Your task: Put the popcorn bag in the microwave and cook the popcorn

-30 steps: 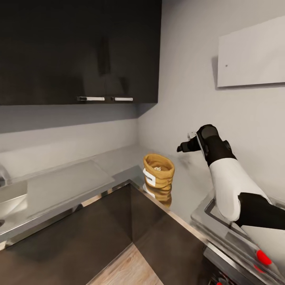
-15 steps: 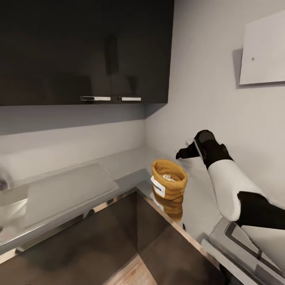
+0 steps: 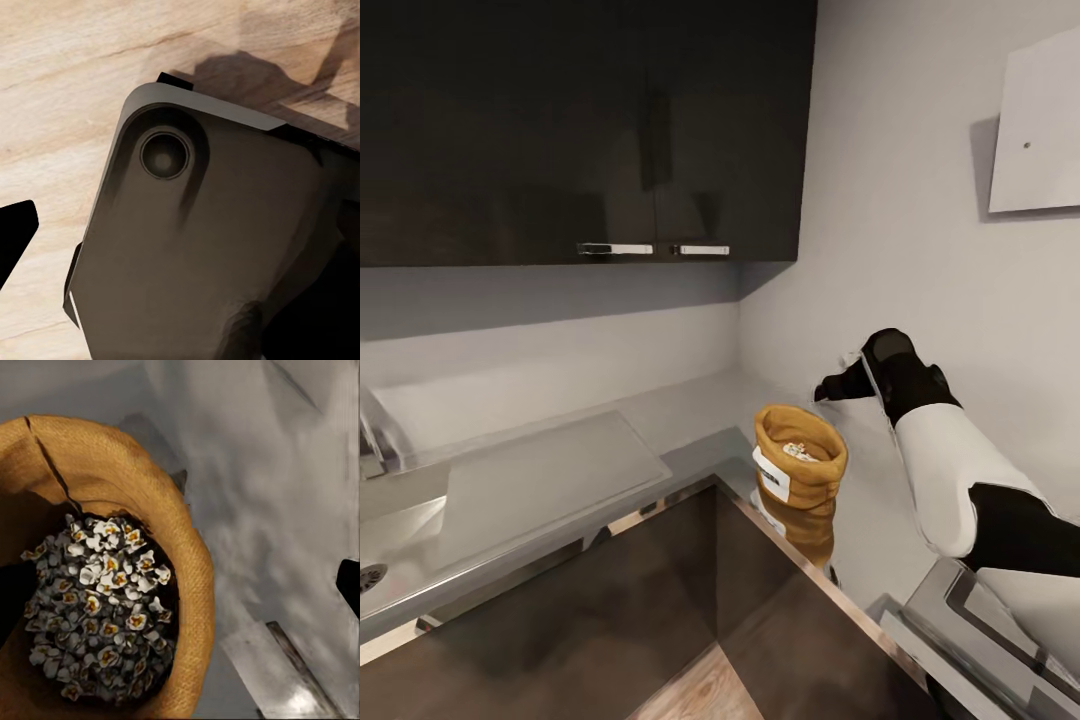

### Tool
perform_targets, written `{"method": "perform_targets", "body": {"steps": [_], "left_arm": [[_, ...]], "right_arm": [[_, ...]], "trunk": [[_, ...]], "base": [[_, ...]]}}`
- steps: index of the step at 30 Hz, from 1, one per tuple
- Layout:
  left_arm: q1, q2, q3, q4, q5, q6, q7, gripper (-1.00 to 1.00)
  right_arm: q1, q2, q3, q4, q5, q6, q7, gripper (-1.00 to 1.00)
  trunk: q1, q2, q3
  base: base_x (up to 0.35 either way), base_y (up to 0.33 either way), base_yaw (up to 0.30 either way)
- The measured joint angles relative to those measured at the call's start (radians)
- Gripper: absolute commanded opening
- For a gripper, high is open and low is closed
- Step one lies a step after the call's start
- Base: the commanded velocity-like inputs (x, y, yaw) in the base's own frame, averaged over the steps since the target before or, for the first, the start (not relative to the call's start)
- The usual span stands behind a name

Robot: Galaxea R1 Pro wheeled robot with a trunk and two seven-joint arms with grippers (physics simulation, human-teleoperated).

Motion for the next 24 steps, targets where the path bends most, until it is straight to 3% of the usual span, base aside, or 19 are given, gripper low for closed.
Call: {"method": "perform_targets", "body": {"steps": [4, 8, 13, 24], "left_arm": [[0.0, 0.0, 0.0, 0.0, 0.0, 0.0, 0.0, 1.0], [0.0, 0.0, 0.0, 0.0, 0.0, 0.0, 0.0, 1.0], [0.0, 0.0, 0.0, 0.0, 0.0, 0.0, 0.0, 1.0], [0.0, -0.003, 0.0, 0.0, -0.001, 0.0, 0.0, 1.0]], "right_arm": [[0.001, -0.038, -0.002, 0.001, -0.003, 0.0, -0.001, 1.0], [0.029, -0.058, -0.003, 0.002, -0.002, 0.001, -0.001, 1.0], [0.069, -0.059, -0.002, 0.002, -0.009, 0.001, 0.01, 1.0], [0.072, -0.049, -0.003, 0.002, -0.016, 0.001, 0.014, 1.0]], "trunk": [[0.0, 0.0, 0.0], [0.0, 0.0, 0.0], [0.0, 0.0, 0.0], [0.0, 0.0, 0.0]], "base": [[0.0, 0.0, 0.0], [0.0, 0.0, 0.0], [0.0, 0.0, 0.0], [0.006, 0.0, 0.0]]}}
